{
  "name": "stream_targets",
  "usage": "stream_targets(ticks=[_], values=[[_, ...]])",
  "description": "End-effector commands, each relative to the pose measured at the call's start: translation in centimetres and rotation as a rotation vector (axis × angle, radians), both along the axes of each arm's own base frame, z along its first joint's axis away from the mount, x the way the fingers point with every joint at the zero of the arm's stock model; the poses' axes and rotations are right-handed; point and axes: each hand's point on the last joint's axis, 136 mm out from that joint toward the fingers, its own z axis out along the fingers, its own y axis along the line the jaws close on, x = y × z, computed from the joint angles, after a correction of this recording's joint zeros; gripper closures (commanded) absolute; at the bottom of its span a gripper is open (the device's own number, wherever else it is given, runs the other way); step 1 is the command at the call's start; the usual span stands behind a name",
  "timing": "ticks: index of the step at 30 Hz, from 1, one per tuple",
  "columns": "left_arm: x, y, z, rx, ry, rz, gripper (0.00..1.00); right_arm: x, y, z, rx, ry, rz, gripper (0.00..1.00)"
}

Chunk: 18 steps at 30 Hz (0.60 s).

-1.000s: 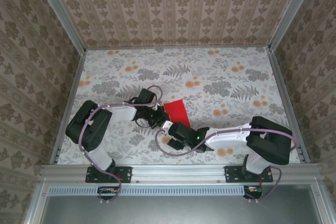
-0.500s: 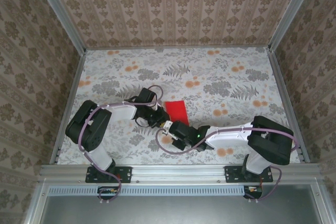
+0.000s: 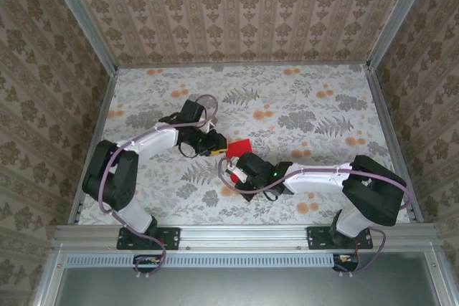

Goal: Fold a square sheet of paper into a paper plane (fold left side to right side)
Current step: Third fold the triangle at the center of the table.

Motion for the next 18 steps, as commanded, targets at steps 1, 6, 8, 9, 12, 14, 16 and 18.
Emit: stream_targets(ticks=[1,6,8,9,12,14,16,18], values=[[0.8,-2.1,-0.8,-0.018,-0.001,-0.119,0.80,-0.2,1.2,0.6,0.055,0.076,-0.008,1.00],[1.6,-4.5,-2.4,-0.029,0.020,-0.181,0.86,-0.1,1.3,0.4,0.079,0.113,-0.030,1.00],[1.7,-5.1,-3.1,-0.026,0.027,-0.197,0.87,0.0,1.4,0.4,0.090,0.124,-0.034,1.00],[1.9,-5.4,-3.3,-0.027,0.028,-0.201,0.87,0.0,1.3,0.4,0.092,0.129,-0.038,1.00],[2.0,-5.8,-4.3,-0.024,0.038,-0.208,0.88,0.1,1.2,0.4,0.097,0.136,-0.042,1.00],[2.1,-5.9,-4.8,-0.018,0.043,-0.212,0.88,0.2,1.2,0.3,0.103,0.145,-0.044,1.00],[1.9,-5.9,-5.3,-0.009,0.050,-0.216,0.89,0.2,1.1,0.4,0.110,0.154,-0.049,1.00],[1.6,-6.0,-5.9,0.002,0.057,-0.223,0.89,0.3,1.0,0.4,0.114,0.162,-0.055,1.00]])
